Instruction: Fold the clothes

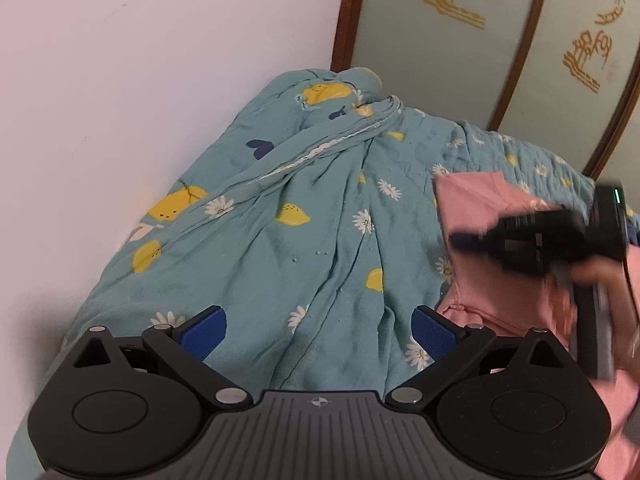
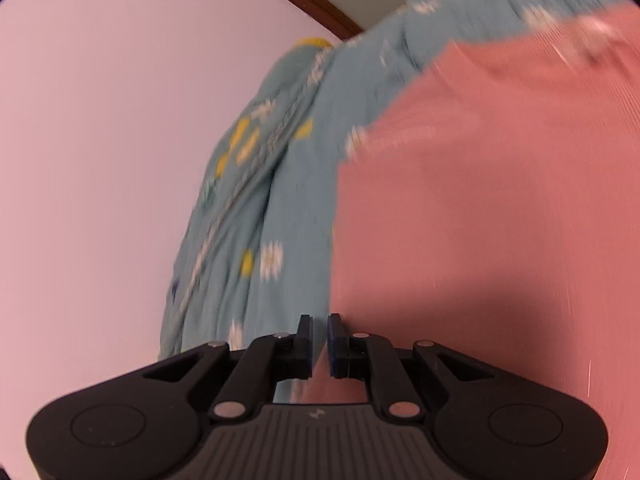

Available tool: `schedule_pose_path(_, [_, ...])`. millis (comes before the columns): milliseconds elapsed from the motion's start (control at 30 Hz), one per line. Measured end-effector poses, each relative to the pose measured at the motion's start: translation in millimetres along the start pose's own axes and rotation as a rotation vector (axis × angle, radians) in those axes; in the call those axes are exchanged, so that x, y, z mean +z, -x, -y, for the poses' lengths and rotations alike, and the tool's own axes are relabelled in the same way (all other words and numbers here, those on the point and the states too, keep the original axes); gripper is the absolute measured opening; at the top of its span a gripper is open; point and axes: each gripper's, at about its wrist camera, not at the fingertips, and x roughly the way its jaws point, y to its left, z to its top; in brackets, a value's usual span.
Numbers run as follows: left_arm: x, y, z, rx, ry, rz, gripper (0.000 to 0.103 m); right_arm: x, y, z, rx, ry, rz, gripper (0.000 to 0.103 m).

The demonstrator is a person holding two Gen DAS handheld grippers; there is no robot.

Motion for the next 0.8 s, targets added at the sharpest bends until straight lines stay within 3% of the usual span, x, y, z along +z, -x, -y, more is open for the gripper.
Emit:
schedule_pose_path(333, [-1.6,11.0,2.0,-0.015,-0.002,0.028,0.1,-65.8,34.1,-7.6,0.013,-0.009,0.008,0.008])
schedule_pose_path(500, [-5.1,10.9,7.7,-0.019,-0.032,0.031,0.1,-88.4,49.7,-14.7,0.036,-0.022,-0.057,0.008])
schedule_pose_path(600, [-7.5,11.8,14.6,-0.021,-0.056,0.036,0.1,-94.2,90.3,-29.9,0.045,0.042,-0.036,0.008])
schedule_pose_path(667, [-8.8,12.4,19.6,-0.028,-0.062,0.04,0.1,-92.1,140.4,-32.5,-0.011,0.092,0.029,0.009])
schedule_pose_path(800, [-12.4,10.7,31.6,-0.031,-0.079,0.035,0.1,-79.4,231.0,-6.3,-0.231,0.125,0.184,0.011])
